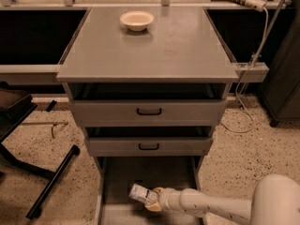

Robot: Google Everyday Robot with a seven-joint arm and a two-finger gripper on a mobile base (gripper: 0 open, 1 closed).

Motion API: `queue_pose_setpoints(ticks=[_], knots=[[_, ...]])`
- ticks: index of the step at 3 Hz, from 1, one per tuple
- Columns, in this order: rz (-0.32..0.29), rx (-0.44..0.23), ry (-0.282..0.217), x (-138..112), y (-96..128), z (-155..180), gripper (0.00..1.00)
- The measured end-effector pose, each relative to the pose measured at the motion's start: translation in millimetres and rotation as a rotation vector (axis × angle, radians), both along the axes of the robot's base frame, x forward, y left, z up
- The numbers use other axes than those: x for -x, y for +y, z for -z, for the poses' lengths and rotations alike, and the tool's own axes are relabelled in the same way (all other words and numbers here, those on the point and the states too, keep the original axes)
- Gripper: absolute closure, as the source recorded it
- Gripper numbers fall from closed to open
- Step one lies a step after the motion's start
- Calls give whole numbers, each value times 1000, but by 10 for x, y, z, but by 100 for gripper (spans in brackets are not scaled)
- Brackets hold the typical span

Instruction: Place blue plastic bottle into bottom drawer

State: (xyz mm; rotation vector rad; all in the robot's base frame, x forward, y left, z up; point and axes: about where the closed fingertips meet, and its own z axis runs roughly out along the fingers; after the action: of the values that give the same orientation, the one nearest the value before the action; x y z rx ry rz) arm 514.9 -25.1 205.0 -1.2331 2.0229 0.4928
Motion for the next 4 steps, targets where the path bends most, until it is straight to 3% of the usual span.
queue_pose_setpoints(ticks=[2,3,4], knots=[[-99,-33,89,44,379,548,100],[-116,42,138,67,449,621,100],[-73,151,198,262,411,657,100]])
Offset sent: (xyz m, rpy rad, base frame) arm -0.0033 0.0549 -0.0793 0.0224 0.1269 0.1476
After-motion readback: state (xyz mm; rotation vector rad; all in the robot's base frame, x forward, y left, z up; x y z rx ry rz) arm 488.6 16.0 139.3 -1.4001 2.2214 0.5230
